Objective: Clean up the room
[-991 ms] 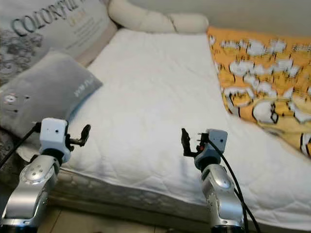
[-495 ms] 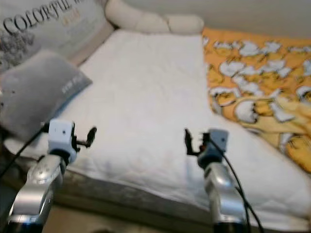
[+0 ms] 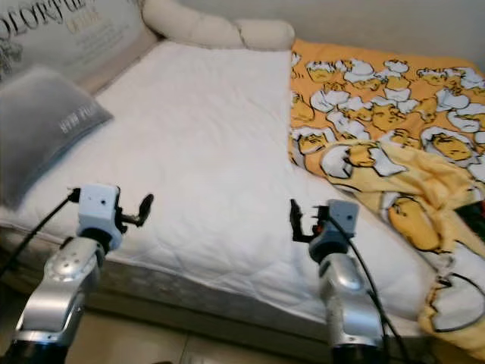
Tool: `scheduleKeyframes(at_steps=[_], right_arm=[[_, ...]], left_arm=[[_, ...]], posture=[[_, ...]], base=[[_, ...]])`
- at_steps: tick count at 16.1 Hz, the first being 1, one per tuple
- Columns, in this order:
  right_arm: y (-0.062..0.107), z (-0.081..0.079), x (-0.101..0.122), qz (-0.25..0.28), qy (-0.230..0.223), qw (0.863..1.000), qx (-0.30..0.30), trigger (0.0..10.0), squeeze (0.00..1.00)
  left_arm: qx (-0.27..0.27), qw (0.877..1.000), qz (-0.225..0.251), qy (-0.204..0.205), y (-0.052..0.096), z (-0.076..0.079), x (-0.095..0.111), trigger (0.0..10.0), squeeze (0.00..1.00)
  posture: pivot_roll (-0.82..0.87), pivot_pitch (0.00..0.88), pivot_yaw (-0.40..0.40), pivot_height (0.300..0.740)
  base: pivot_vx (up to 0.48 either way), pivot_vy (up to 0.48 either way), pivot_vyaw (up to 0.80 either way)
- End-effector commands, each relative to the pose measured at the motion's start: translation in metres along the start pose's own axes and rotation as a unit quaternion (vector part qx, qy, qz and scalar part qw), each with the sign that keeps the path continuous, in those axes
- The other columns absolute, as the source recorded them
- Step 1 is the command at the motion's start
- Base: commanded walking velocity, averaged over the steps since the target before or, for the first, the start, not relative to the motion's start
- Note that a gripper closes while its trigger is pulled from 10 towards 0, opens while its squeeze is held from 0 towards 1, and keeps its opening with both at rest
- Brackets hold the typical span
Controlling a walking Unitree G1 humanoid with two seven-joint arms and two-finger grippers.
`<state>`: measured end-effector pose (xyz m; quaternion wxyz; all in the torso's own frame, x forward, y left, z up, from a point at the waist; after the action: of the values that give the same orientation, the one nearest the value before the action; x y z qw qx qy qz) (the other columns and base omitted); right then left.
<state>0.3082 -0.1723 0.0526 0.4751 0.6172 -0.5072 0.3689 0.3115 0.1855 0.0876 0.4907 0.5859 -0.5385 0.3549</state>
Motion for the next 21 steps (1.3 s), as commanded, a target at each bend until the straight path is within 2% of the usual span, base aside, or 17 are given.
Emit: scheduleKeyframes(at_steps=[1, 21], right_arm=[[-0.0027, -0.0042, 0.0035, 0.005, 0.003, 1.000, 0.007, 10.0, 1.00], [-0.0043, -0.0027, 0.0022, 0.002, 0.000, 1.000, 0.007, 10.0, 1.00]], left_arm=[[0.002, 1.000, 0.003, -0.009, -0.0014, -0.0028, 0.0026, 10.0, 0.74], [-0.014, 1.000, -0.002, -0.016, -0.0033, 0.0020, 0.0004, 10.0, 0.74]], posture=[[-0.05, 0.000, 0.020, 0.740], [-0.07, 0.000, 0.043, 0.740]], base=[[0.000, -0.334, 0.00], [0.000, -0.336, 0.00]])
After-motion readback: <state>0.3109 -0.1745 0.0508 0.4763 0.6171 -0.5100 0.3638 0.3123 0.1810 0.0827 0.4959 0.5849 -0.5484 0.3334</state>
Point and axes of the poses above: a point about 5 cm out from each wrist's last joint towards the gripper, its own y axis pointing back from the gripper into the wrist, its own x axis along the axis of the wrist's last joint, z = x × y, the point moved 4 cm from there along -y, pointing out of the wrist towards the gripper, and after that the axes turned 5 degrees about -y, right-handed, at the moved point
